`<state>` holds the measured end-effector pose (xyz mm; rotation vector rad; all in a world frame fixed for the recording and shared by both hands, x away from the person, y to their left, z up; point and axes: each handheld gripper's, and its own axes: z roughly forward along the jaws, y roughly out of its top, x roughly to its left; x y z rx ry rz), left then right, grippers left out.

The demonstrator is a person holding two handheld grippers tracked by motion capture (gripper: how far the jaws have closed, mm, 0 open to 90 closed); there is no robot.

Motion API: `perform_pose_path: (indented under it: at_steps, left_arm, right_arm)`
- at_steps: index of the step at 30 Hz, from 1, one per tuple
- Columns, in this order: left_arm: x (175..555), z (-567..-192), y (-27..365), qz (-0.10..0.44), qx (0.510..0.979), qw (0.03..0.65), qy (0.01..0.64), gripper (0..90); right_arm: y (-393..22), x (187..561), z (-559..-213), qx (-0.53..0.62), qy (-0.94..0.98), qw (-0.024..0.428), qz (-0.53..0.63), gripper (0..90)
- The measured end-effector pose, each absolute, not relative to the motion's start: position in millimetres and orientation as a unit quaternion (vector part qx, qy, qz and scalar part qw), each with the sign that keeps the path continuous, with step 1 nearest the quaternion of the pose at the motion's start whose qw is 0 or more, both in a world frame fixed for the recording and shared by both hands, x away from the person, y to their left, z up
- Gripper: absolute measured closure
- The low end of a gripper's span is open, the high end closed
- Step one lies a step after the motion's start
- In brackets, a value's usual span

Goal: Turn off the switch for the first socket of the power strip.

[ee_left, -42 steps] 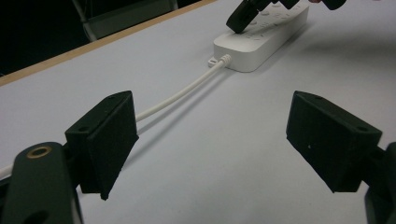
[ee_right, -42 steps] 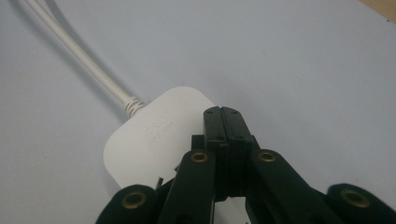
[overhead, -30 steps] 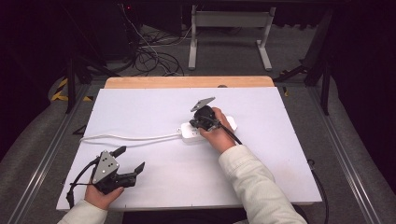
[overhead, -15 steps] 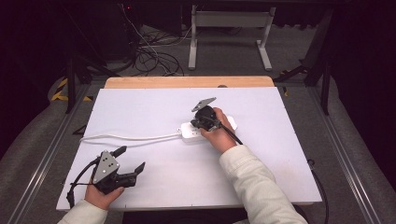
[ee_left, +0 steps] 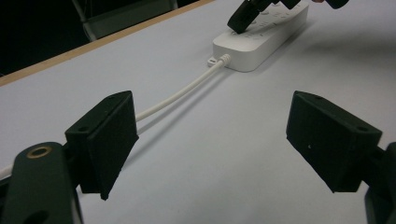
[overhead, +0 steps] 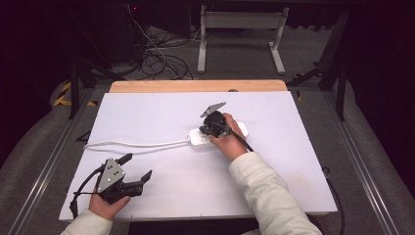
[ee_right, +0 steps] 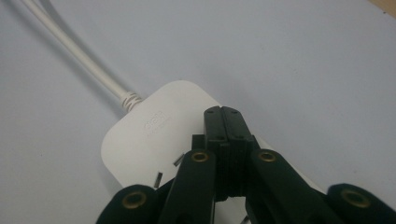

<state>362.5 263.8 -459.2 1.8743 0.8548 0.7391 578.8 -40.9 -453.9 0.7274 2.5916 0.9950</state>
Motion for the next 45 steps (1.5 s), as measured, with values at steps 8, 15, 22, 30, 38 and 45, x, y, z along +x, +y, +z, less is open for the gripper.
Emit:
perform_pose_path:
  at_steps: [8, 15, 22, 30, 38, 45]
  left_arm:
    - [364, -459, 265, 0.301, 0.761, 0.458, 0.347, 16.6]
    - [363, -458, 265, 0.303, 0.762, 0.458, 0.345, 16.6]
    - [363, -459, 264, 0.304, 0.762, 0.457, 0.344, 16.6]
    - [363, -459, 265, 0.304, 0.762, 0.457, 0.345, 16.5]
    - [363, -459, 265, 0.303, 0.761, 0.457, 0.346, 16.6]
    - [363, -459, 264, 0.303, 0.762, 0.457, 0.345, 16.6]
  right_arm:
    - [-41, 575, -448, 0.246, 0.895, 0.128, 0.349, 90.0]
    - [-41, 566, -435, 0.233, 0.889, 0.135, 0.372, 90.0]
    - [-46, 558, -421, 0.231, 0.880, 0.132, 0.394, 88.7]
    - [-49, 552, -413, 0.228, 0.874, 0.135, 0.407, 64.4]
    - [-60, 537, -400, 0.220, 0.862, 0.154, 0.430, 42.2]
    - [-79, 521, -394, 0.225, 0.850, 0.156, 0.449, 34.1]
